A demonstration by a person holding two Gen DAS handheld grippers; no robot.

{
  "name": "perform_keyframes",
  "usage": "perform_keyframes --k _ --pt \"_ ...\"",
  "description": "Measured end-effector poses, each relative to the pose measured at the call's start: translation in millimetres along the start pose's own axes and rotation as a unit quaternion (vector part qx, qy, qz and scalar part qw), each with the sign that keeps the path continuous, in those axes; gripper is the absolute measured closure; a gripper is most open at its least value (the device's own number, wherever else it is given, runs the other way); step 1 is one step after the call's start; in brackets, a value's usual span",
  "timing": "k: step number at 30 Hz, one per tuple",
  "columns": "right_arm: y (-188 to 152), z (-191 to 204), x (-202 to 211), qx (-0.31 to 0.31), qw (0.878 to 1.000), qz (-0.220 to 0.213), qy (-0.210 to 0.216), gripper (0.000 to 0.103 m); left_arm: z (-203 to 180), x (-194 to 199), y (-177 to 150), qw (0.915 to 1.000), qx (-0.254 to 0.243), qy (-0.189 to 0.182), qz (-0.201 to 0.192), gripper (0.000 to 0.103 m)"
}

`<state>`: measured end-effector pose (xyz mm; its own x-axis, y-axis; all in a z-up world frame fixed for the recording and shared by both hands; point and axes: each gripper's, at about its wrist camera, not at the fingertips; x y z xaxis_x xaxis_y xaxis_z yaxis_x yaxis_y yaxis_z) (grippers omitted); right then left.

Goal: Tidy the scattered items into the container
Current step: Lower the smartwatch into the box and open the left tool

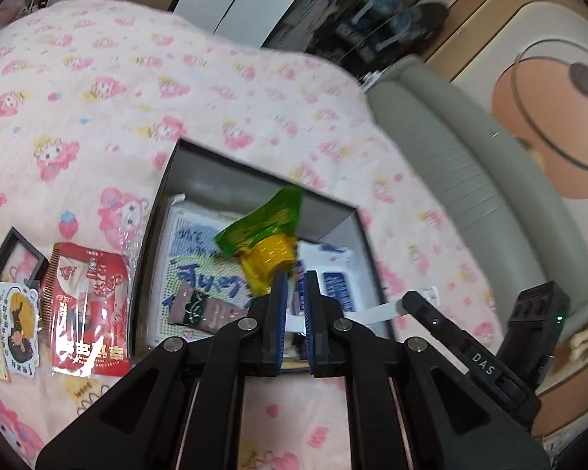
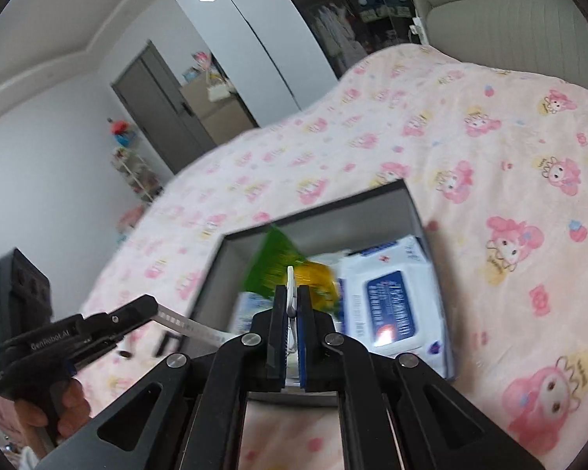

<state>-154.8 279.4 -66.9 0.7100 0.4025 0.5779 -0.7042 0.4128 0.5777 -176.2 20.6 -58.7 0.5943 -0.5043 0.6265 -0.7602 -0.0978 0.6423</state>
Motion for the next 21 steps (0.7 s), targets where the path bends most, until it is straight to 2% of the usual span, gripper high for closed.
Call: perform_keyframes --k 5,6,8,11,15,17,20,21 --pt "-6.6 -16.3 -30.7 -0.007 0.997 0.058 -0.047 0.098 17.3 -32.5 -12.7 0.998 0.037 0.02 0.048 0.096" --pt "-6.6 -17.4 -30.0 -0.006 0.997 0.055 -0.058 0.098 19.3 -35.5 -15.6 0.9974 0.042 0.024 0.055 0.096" --pt "-6.6 -19.5 -28.6 -0.003 0.996 0.047 -0.081 0.091 19.6 -36.7 -19.5 0.9971 0.036 0.03 0.06 0.096" --pt "-6.5 -22.7 -26.3 0.001 0.993 0.035 -0.115 0.078 14.1 -39.1 -20.0 0.9975 0.015 0.023 0.066 0.096" --pt "-1.3 -18.7 2.9 0.005 0.991 -0.06 -0.119 0.071 3.2 -51.6 -16.7 0.9965 -0.011 0.016 0.082 0.096" --pt "-1.4 -10.7 5.7 0.028 0.99 -0.079 -0.116 0.07 -0.1 -61.8 -14.7 0.9953 -0.017 0.017 0.093 0.096" --pt "-7.0 -0.7 -16.8 0.071 0.992 -0.02 -0.102 0.07 -2.4 -80.7 -11.8 0.9932 -0.014 0.029 0.112 0.095" --pt "-10.8 0.3 -28.0 0.079 0.991 0.006 -0.11 0.07 -2.9 -87.4 -10.8 0.9923 -0.012 0.034 0.119 0.095"
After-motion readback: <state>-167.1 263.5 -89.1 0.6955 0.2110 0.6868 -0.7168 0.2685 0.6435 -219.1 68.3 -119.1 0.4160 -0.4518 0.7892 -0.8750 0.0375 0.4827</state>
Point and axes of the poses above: each gripper's, at about its wrist camera, not at the fingertips, and x roughly against the way its jaws point, z to its left, y to its top, and after that the axes turned 12 degrees about -x, right-handed
